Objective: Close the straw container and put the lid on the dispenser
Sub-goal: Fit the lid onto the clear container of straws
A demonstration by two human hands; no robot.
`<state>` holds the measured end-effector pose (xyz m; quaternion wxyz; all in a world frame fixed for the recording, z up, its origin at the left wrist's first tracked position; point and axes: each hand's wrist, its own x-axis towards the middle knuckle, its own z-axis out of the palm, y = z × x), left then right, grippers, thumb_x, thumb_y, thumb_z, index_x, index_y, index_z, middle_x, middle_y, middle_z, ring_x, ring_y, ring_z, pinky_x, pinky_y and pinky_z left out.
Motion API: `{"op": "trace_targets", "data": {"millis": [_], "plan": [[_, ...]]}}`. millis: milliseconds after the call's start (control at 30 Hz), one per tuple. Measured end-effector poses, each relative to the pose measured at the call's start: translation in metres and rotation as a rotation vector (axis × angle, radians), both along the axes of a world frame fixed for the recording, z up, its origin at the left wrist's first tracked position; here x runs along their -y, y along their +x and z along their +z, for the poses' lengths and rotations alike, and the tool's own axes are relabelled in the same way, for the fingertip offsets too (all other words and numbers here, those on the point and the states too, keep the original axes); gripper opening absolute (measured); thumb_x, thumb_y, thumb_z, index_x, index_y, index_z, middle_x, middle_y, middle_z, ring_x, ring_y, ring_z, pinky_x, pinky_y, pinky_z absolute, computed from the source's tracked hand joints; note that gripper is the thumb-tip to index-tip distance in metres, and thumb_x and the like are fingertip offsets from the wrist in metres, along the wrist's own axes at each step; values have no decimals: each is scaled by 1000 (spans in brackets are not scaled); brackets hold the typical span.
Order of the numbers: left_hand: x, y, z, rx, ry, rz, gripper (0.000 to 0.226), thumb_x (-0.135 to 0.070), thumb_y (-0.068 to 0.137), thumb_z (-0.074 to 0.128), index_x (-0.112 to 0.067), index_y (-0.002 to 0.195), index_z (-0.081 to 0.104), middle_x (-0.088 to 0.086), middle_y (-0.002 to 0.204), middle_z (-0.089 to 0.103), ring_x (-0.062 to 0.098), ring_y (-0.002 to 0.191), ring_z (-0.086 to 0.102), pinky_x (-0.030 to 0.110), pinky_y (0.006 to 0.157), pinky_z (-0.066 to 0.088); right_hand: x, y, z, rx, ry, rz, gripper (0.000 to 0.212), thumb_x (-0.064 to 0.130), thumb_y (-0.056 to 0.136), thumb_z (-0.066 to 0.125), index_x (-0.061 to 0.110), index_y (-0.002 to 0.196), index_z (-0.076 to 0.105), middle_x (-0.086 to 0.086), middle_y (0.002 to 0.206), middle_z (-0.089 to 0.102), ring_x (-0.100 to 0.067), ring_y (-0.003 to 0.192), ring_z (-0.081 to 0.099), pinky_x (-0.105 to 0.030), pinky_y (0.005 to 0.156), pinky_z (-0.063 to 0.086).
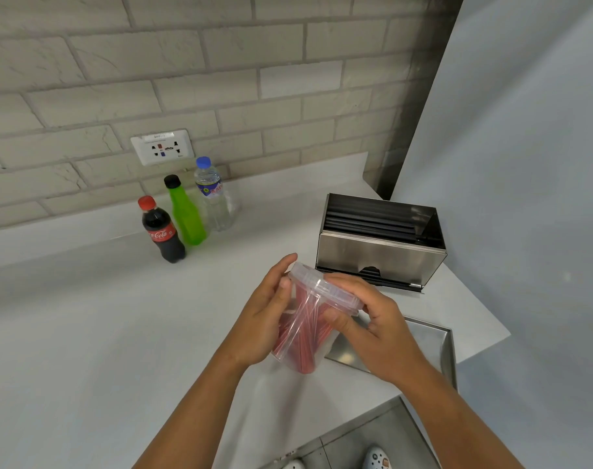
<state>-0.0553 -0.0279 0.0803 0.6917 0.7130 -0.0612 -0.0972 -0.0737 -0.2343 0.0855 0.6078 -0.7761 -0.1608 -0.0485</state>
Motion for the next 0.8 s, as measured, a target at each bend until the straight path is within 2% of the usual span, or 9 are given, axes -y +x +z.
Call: {"op": "trace_targets", "data": {"millis": [100,200,267,400,500,567,633,733,800], "plan": [[0,0,-7,-76,-62,76,57,-78,90,36,-56,141,52,-23,135,66,5,125,65,27,98,57,-1,0,-3,44,40,-75,47,47,95,68,29,138,64,11,137,66,-18,131,61,-33,105,54],[5,-7,-15,-195,-117,82,74,-89,81,44,-44,138,61,-3,130,73,20,118,71,44,95,60,-2,1,-4,65,54,-145,48,54,93,67,41,138,61,15,140,63,-19,135,58,-37,105,55],[10,-12,-20,-251,-161,99,76,-89,78,50,-38,132,67,3,124,75,26,114,73,50,88,63,-3,-1,-4,75,37,-150,49,55,93,67,39,139,59,14,141,62,-18,137,56,-35,107,54],[9,-13,-23,-219,-179,216,56,-74,81,57,-31,112,74,7,112,76,35,106,73,65,87,60,-3,-3,0,19,21,-89,52,57,92,66,26,133,63,5,138,61,-22,132,58,-36,103,55],[4,-11,-21,-147,-129,199,45,-66,83,61,-31,106,74,4,108,75,34,105,71,53,86,60,-1,0,11,-89,59,-55,57,63,89,65,28,134,59,10,135,61,-14,124,63,-35,95,59],[2,-10,-18,-84,-81,160,42,-63,85,61,-30,109,74,1,107,75,23,100,73,33,80,60,-2,3,17,-155,78,-14,64,69,86,64,41,141,52,15,137,59,-10,121,65,-32,90,61],[3,-8,-14,-83,-67,145,42,-64,85,62,-33,110,73,-3,106,76,15,98,74,26,77,57,-5,5,19,-171,83,6,62,65,87,64,48,145,48,20,140,56,-7,123,63,-29,91,59],[4,-4,-11,-207,-140,117,45,-63,89,60,-30,117,73,6,116,75,29,109,72,45,83,61,-8,7,18,-91,1,-8,64,55,92,62,41,152,43,17,145,50,-11,135,53,-29,103,52],[0,1,-8,-322,-197,97,48,-55,95,57,-20,125,72,18,127,70,43,122,64,64,103,49,-9,8,14,24,-94,-12,65,48,95,61,28,154,43,7,150,47,-17,141,47,-29,110,46]]}}
